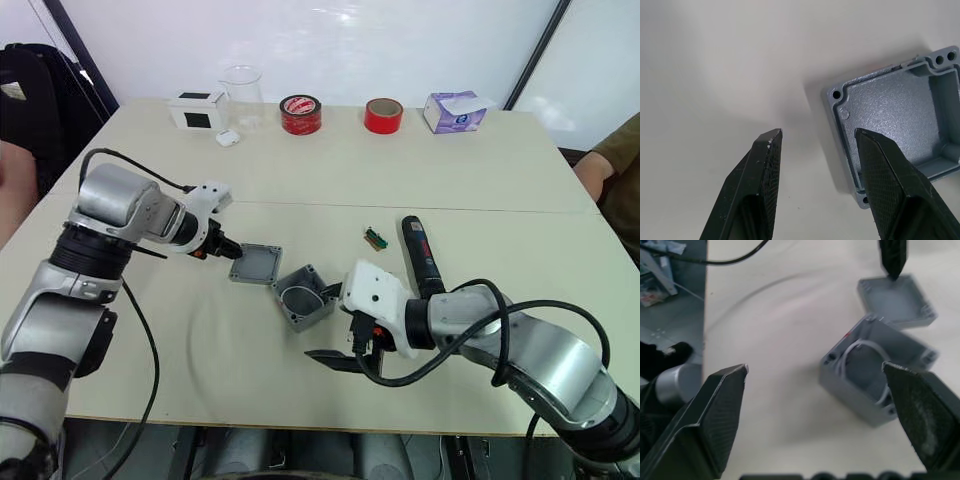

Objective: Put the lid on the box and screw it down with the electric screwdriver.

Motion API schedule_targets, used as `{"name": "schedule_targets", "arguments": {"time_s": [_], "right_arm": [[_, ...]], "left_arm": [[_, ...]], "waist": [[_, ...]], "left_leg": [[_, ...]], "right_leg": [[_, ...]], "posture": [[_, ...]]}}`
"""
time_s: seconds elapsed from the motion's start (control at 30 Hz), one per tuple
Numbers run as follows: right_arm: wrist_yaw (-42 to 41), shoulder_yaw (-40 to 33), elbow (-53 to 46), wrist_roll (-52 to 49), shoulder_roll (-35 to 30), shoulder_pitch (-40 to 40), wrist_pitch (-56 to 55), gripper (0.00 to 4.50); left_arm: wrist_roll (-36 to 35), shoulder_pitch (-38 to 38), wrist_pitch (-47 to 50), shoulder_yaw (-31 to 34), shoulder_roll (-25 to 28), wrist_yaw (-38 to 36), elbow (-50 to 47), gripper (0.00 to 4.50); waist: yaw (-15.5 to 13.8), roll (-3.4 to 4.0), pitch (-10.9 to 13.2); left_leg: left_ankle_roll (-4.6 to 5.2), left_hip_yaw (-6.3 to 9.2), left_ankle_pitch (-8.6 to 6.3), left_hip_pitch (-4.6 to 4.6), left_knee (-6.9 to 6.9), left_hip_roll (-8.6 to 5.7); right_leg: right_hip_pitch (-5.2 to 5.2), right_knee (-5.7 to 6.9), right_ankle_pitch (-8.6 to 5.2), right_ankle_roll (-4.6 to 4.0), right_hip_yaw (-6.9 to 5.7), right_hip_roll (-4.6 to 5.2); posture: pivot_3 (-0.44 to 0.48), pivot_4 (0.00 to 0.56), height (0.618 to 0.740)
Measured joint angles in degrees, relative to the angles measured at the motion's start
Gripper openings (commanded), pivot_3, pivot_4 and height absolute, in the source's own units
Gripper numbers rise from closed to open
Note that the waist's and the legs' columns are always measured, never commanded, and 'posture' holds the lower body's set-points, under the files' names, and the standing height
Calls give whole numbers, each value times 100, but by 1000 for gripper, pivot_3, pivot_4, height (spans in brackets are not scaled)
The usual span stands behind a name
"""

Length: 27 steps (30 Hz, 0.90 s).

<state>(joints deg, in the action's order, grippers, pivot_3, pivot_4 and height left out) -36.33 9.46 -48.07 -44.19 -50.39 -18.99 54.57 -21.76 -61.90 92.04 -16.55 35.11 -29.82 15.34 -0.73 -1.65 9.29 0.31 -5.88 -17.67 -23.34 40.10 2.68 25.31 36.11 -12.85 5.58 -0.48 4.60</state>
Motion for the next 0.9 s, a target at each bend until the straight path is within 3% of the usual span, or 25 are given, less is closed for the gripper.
{"name": "schedule_targets", "arguments": {"time_s": [0.1, 0.7, 0.8, 0.9], "right_arm": [[9, -4, 1, -63, 54, -142, 106, 4500], [268, -68, 3, -225, 385, -429, 529, 4500], [326, -104, 3, -233, 404, -429, 575, 4500], [354, -162, 3, -238, 404, -419, 632, 4500]], "left_arm": [[2, -192, 0, 7, 122, -5, 29, 2332], [-120, 351, -3, -82, -197, 233, 38, 2332], [-80, 352, -36, -71, -216, 252, 103, 1680], [-51, 397, -81, -64, -228, 227, 73, 447]], "waist": [[9, 4, -2], [12, 3, -2], [7, 5, -3], [9, 8, -6]], "left_leg": [[0, -1, 0, 4, 0, 0], [0, -1, 0, 3, 0, 0], [0, -1, 0, 6, 0, 0], [0, -1, 0, 7, -1, 0]], "right_leg": [[-1, -1, 0, 0, 1, 1], [0, 1, 2, 4, 1, 1], [-4, 0, 1, 2, 1, 2], [-5, 1, 1, 2, 1, 2]], "posture": [[0, 150, 740], [0, 150, 740], [0, 150, 740], [0, 150, 740]]}}
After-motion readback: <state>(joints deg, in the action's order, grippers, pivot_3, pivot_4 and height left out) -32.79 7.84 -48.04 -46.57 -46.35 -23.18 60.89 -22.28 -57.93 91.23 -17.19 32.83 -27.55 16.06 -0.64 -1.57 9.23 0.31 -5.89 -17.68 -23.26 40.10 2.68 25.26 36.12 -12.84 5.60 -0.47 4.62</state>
